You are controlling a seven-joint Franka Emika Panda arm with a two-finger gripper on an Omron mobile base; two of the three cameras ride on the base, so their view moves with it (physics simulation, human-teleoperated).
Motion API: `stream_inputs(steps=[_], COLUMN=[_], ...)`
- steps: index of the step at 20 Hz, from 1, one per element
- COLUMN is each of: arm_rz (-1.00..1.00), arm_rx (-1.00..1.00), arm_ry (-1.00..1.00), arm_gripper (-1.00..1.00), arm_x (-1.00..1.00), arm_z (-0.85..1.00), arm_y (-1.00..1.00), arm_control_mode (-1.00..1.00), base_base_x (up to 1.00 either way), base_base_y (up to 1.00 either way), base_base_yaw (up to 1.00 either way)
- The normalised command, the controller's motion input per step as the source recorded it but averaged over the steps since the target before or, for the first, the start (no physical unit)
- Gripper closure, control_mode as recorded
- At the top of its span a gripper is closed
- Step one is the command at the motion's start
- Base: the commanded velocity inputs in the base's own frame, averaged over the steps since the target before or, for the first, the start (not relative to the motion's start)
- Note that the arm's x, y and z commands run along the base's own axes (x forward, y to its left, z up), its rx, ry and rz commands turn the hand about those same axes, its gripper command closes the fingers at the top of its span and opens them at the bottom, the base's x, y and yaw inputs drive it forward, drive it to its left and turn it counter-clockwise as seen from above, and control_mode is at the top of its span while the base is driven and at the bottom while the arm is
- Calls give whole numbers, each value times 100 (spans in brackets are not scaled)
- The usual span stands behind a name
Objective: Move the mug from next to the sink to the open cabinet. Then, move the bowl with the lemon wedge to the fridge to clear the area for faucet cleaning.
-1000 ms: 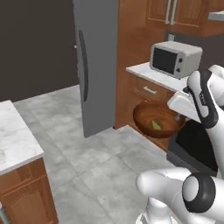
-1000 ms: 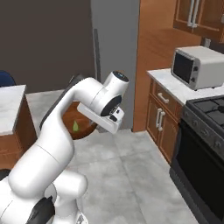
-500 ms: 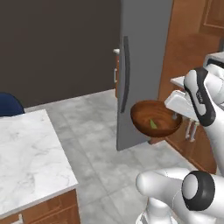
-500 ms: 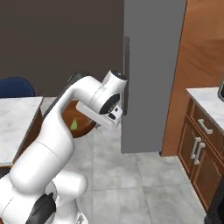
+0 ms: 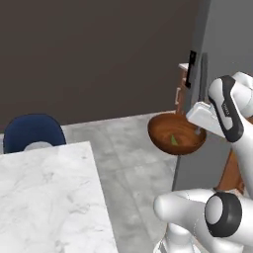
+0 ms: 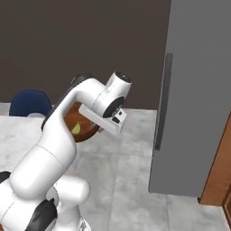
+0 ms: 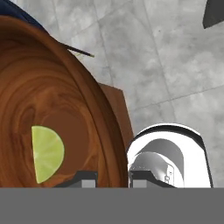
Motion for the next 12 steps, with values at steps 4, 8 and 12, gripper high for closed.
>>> stream_inputs(steps=[4, 8, 12], arm_rz=[0, 0, 0], arm_rx=[0, 0, 0], arm_ry=[0, 0, 0], arm_gripper=[100, 100, 100], arm_x=[0, 0, 0], arm_z=[0, 0, 0], arm_y=[0, 0, 0], arm_control_mode=[100, 100, 100], base_base_x=[100, 100, 100], base_base_y=[-3, 2, -9], base_base_yaw=[37, 33, 28])
